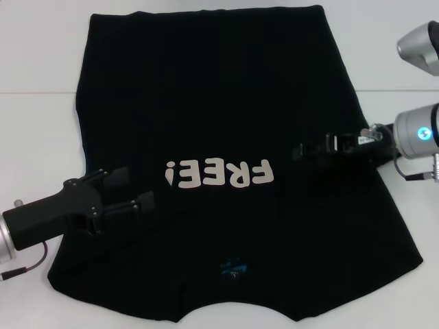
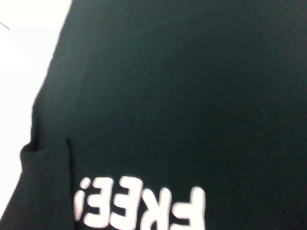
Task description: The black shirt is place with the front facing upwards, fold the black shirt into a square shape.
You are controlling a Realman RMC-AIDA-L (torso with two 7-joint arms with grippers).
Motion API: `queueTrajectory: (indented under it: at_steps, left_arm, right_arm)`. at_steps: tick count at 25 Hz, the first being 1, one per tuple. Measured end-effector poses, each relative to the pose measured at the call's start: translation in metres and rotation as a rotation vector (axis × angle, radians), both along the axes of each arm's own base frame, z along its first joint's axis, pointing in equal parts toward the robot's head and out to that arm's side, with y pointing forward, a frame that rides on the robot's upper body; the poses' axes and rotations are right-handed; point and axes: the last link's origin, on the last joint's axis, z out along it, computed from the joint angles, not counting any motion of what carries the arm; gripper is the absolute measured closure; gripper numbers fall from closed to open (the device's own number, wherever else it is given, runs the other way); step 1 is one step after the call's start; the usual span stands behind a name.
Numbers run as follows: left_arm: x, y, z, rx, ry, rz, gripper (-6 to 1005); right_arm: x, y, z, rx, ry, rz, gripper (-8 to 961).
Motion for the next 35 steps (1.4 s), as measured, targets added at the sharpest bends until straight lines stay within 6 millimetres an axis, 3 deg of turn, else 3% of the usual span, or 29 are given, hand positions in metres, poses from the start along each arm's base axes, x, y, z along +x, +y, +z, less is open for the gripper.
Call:
queueTrajectory:
  at_steps: [10, 14, 19, 23, 28, 35]
  left_arm:
    - [0.0, 0.0, 0.0, 0.0, 0.0, 0.002, 94]
    - [-0.001, 0.001, 0.0, 0.003, 0.004, 0.01, 94]
    - [0.001, 0.003, 0.0, 0.009, -0.002, 0.008, 93]
    - [0.002, 0.005, 0.001, 0.012, -0.004, 0.005, 93]
    - [0.004, 0.006, 0.001, 0.012, -0.005, 0.0, 92]
    - [0.005, 0.007, 0.001, 0.012, -0.005, -0.003, 94]
  right_arm:
    - [-0.01, 0.003, -0.009, 0.006, -0.029, 0.105, 257]
    - [0.013, 0.003, 0.006, 0.044, -0.047, 0.032, 258]
    - [0.055, -0.004, 0.04, 0.104, -0.074, -0.109, 260]
    - [0.078, -0.008, 0.064, 0.145, -0.091, -0.176, 261]
    - [0.087, -0.011, 0.07, 0.157, -0.11, -0.207, 263]
    - [0.083, -0.007, 0.065, 0.152, -0.135, -0.191, 265]
